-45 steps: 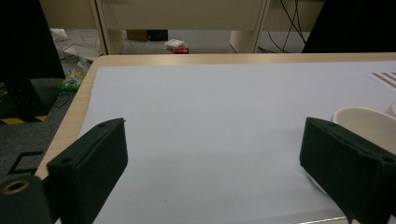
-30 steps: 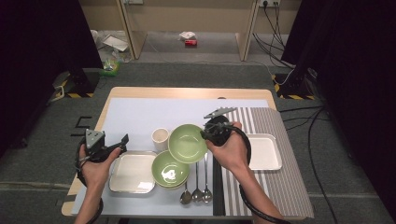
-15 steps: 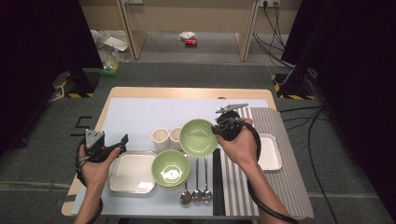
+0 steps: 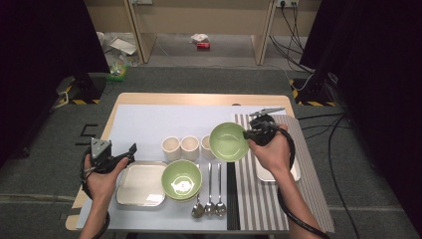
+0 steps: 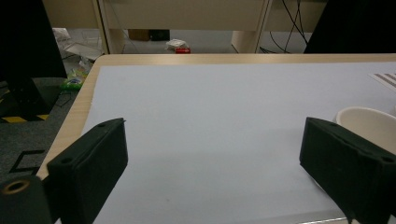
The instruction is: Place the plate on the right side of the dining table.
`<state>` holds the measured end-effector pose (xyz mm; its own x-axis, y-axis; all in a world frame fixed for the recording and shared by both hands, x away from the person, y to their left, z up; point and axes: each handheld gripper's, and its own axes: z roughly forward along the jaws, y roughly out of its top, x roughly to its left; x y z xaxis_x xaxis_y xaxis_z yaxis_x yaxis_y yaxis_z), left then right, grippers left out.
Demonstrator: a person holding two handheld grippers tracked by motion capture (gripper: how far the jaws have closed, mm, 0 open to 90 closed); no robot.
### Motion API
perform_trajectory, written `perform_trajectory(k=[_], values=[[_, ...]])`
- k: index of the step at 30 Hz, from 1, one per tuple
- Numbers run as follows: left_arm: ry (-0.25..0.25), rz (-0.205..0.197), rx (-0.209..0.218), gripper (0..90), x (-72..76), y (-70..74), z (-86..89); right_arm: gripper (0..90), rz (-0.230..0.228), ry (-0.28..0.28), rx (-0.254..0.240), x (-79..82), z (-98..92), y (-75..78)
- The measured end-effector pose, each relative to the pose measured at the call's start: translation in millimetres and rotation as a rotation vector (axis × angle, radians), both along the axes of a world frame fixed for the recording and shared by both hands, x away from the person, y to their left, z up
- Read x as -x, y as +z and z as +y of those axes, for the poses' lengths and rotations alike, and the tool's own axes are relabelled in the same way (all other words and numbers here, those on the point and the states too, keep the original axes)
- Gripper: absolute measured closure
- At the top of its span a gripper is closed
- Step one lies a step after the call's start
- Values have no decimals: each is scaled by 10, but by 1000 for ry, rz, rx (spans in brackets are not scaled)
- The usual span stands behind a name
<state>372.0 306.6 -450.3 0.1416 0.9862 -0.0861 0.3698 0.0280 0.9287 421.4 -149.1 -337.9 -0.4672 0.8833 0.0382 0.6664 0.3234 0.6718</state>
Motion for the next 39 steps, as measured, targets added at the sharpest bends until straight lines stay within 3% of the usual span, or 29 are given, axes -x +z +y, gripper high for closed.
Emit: perform_trajectory(k=[17, 39], values=[[3, 2, 3, 67, 2, -3, 7, 870, 15, -133, 5, -39, -645, -66], [0, 11, 3, 67, -6, -30, -14, 869, 104, -263, 25, -9, -1247, -339]])
